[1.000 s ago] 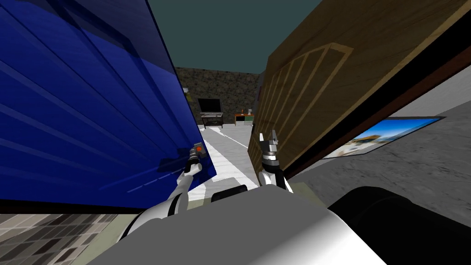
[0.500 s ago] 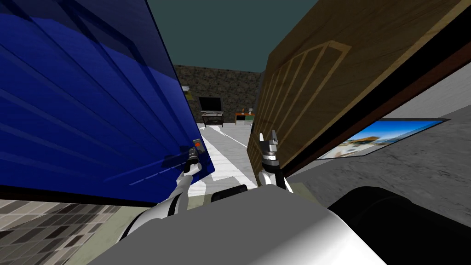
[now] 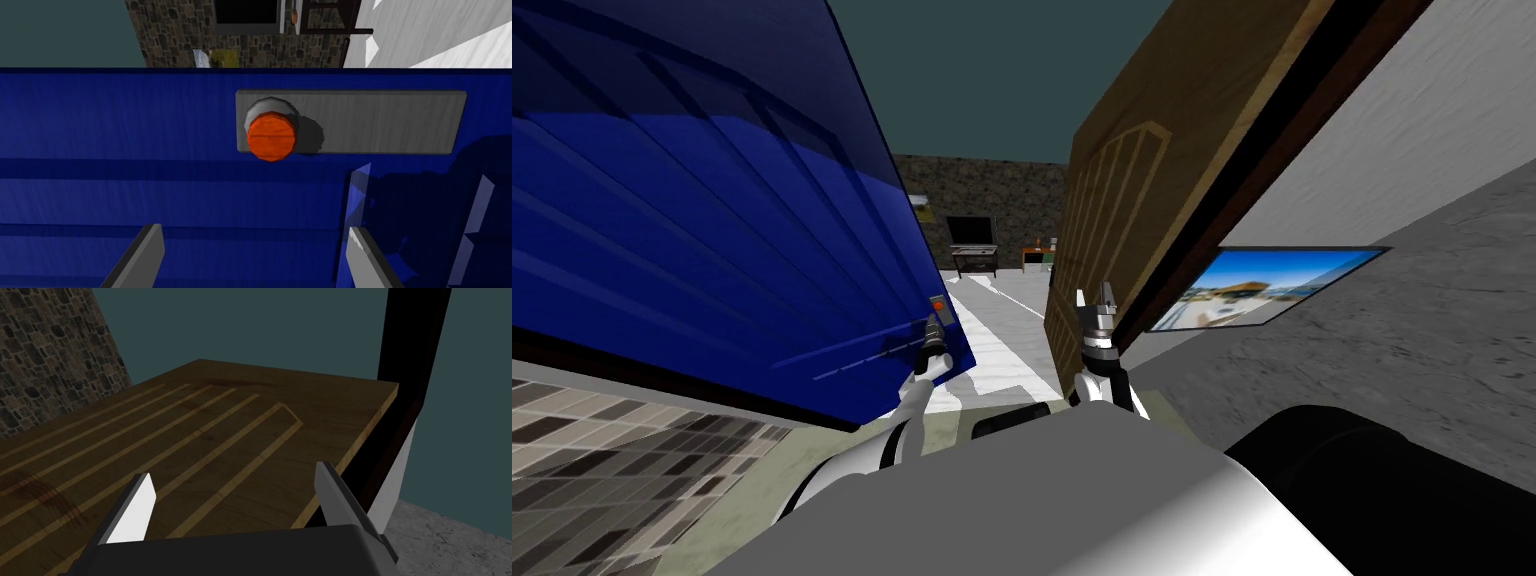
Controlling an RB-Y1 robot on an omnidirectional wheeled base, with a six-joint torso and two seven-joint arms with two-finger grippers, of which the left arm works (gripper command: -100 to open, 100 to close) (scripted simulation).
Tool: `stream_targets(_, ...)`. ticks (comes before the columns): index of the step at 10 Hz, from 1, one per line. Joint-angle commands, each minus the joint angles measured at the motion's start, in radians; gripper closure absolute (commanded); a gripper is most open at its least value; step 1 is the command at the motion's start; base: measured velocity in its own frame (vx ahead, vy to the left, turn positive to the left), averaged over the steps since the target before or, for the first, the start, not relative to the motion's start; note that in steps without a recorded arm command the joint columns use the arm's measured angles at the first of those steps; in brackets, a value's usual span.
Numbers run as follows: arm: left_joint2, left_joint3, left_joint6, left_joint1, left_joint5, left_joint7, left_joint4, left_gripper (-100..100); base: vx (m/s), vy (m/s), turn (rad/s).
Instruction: Push the door open
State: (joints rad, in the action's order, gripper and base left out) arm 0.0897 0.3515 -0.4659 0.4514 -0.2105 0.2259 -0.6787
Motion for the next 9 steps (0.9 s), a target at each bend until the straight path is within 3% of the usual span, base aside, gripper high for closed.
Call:
stream_targets(1, 0.004, 0.002, -0.004, -0.001, -0.001, 0.000, 0.001, -100, 0.107, 0.019, -0.034)
stream_targets(9, 0.012, 0.011, -0.020, -0.005, -0.003, -0.001, 0.009, -100, 0.201, 0.077, -0.026)
